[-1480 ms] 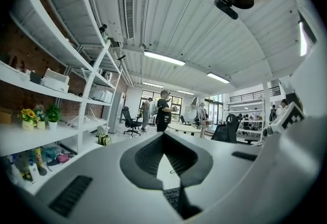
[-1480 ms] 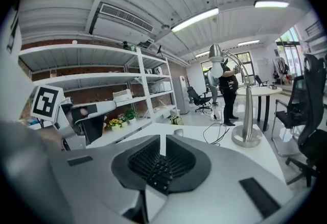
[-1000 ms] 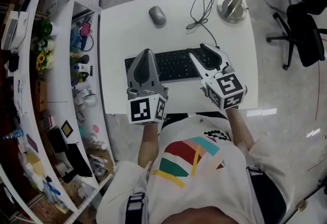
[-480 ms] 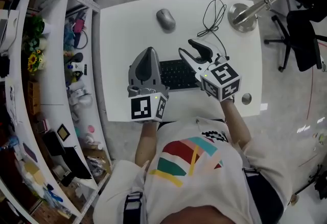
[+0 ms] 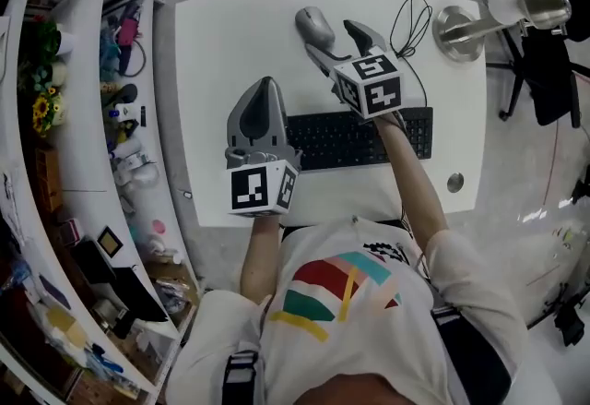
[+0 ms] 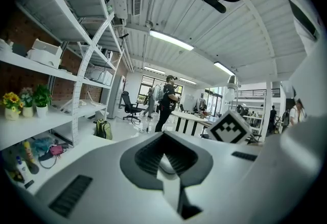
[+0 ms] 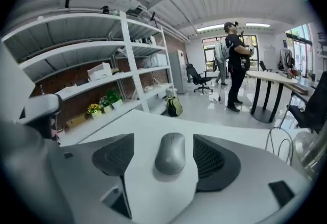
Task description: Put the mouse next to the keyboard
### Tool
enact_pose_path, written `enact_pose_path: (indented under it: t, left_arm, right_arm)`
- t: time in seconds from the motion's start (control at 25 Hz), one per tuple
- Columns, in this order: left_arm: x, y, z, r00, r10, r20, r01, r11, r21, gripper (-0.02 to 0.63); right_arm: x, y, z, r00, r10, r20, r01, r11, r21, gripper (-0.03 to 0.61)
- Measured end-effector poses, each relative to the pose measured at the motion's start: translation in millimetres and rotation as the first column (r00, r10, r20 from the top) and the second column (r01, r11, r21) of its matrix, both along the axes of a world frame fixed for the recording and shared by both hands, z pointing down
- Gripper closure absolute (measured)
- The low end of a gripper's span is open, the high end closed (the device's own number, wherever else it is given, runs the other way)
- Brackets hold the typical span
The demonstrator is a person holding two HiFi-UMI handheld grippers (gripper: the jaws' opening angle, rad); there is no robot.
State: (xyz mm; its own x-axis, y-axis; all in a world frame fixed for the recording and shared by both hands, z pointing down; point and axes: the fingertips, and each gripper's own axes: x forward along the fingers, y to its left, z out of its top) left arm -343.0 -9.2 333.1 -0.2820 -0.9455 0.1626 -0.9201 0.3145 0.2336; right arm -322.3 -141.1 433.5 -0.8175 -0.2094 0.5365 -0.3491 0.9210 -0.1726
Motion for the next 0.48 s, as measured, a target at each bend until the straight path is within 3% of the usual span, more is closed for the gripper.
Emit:
enact_pose_path:
  t: [0.16, 0.48]
  left_arm:
    - [-16.8, -2.0, 17.4, 0.999, -0.003, -0.038, 0.002, 1.0, -0.012, 0.569]
    - [-34.6, -1.6, 32.3, 0.996, -0.002, -0.085, 0.002, 1.0, -0.009, 0.569]
  right_arm:
    - [-26.9, -15.7, 39.9, 0.992, 0.017, -0.123, -0.021, 0.999, -0.032, 0.233]
    - [-52.9, -23.8, 70.0, 0.966, 0.04, -0.254, -0.048, 0.999, -0.024, 0.233]
